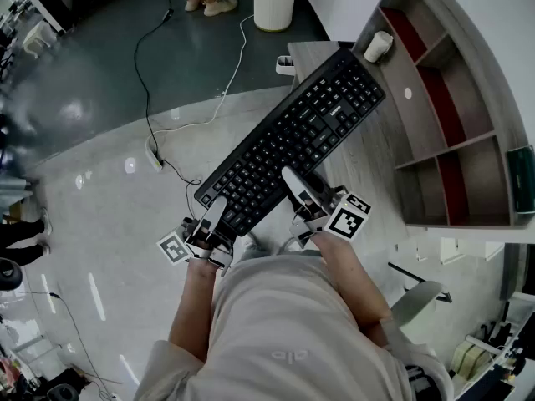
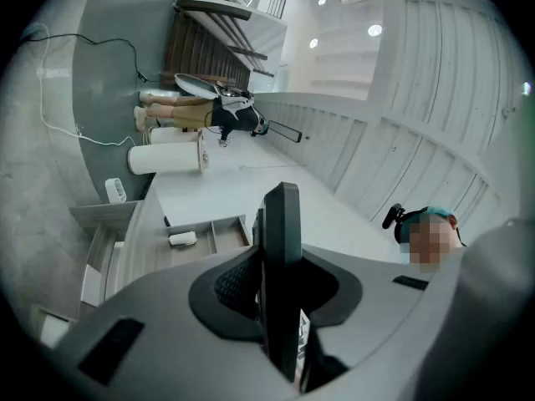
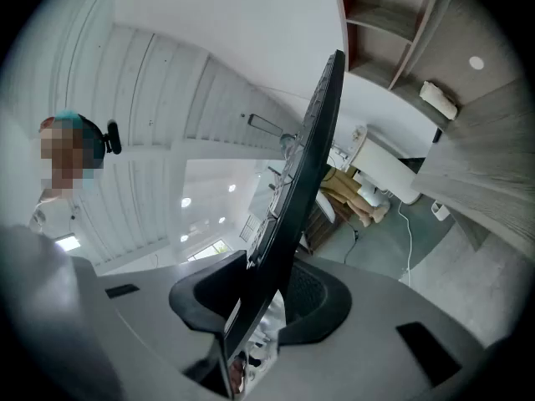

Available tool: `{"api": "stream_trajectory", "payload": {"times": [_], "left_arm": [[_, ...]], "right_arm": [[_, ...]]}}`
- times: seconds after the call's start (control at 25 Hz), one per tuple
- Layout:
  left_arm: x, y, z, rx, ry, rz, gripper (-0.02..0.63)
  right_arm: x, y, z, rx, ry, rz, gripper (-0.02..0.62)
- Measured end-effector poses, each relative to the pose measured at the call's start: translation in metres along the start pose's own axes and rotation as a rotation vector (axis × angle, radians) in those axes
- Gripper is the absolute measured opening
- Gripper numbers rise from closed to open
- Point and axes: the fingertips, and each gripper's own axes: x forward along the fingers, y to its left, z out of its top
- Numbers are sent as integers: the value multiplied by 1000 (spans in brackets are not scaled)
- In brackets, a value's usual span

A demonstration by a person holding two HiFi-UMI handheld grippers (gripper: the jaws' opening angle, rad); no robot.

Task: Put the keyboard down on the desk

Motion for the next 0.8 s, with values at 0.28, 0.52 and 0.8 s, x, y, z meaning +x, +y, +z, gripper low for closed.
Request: {"api": "stream_trajectory", "payload": {"times": [0.28, 0.52, 0.8], "left_arm": [[-3, 0, 5, -4, 31, 25, 94], [-3, 1, 1, -9, 38, 46, 94], [-4, 3, 1, 14, 52, 39, 94]], "right_arm": [[2, 2, -4, 6, -9, -16, 137], [1, 1, -3, 17, -10, -28, 138], [0, 1, -4, 13, -19, -8, 137]]}}
